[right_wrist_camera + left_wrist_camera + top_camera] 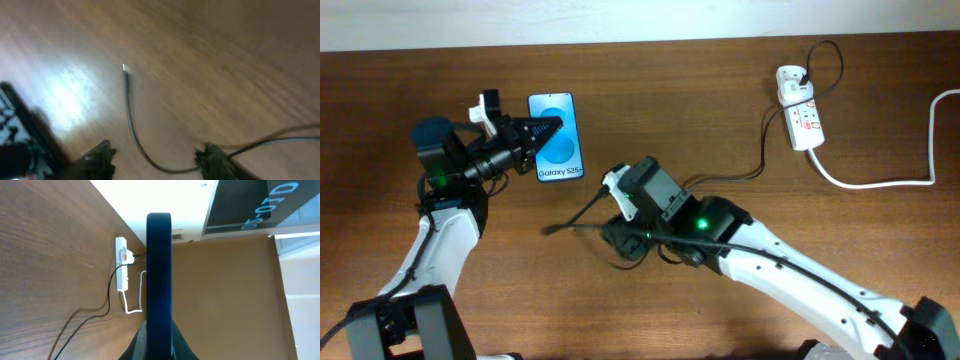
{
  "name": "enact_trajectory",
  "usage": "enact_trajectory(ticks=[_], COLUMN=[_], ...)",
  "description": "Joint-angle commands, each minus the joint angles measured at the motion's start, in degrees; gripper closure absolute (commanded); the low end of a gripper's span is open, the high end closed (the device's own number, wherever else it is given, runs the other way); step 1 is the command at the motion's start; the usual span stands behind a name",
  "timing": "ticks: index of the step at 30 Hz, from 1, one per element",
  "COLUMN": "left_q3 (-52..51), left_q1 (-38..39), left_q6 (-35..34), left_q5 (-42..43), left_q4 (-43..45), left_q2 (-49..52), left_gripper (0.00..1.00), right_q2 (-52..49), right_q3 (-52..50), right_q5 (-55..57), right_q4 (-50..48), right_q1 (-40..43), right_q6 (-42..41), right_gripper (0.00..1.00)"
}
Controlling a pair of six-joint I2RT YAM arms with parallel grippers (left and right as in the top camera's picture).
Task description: Plug charger to phone and switch on socket
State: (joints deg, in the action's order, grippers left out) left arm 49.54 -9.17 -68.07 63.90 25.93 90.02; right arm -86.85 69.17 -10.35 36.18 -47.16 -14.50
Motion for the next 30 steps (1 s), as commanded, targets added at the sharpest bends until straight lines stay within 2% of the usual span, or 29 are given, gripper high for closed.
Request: enact_trajectory(ticks=[1,3,6,9,11,12,15,17,23,25,26,30], left_q3=[0.74,0.74,0.74,0.74,0.74,0.74,0.74,0.74,0.74,0.74,0.74,0.74], left_q1=[-0.11,-0.15,-1.6,-4.96,-6.69,-7.58,-10.47,-12.87,-19.3,-22.6,-25.53,-30.73], left_q6=[2.03,2.23,2.25,3.19,3.32,3.32,3.52,4.66,8.24,8.92,9.05,9.92], left_q5=[2.32,2.32,2.34,3.19,4.48,5.46,8.02,8.85,13.11,15.32,16.81,18.43], left_q4=[0.52,0.52,0.55,0.52,0.5,0.52,0.52,0.52,0.52,0.52,0.52,0.52], left_q2=[-0.87,-0.87,-0.87,-0.87,-0.87,-0.87,-0.87,-0.87,-0.87,-0.87,-0.87,-0.87], left_gripper=[1.0,1.0,1.0,1.0,1.0,1.0,1.0,1.0,1.0,1.0,1.0,1.0], right_q2=[0.13,0.13,-0.35,-2.21,-3.15,-3.69,-6.56,-9.27,-17.99,-22.14,-25.53,-30.12], right_q3=[0.28,0.28,0.26,-0.31,-0.83,-0.87,-0.9,0.13,19.32,28.63,35.41,40.37], right_q5=[-0.48,-9.51,-22.21,-25.0,-23.54,-20.13,-7.48,-6.34,5.31,8.59,11.34,14.01], right_q4=[0.02,-0.85,-1.33,-0.42,-1.18,-2.27,-5.11,-4.52,12.02,18.97,22.91,24.06], right_q1=[4.68,8.68,12.44,12.81,11.98,11.41,9.92,11.1,12.31,12.28,12.17,10.54], right_q6=[-10.75,-13.27,-16.22,-34.77,-40.52,-39.26,-19.02,-10.45,4.68,10.16,15.5,22.08], right_gripper=[0.24,0.02,0.02,0.02,0.02,0.02,0.02,0.02,0.02,0.02,0.02,0.01])
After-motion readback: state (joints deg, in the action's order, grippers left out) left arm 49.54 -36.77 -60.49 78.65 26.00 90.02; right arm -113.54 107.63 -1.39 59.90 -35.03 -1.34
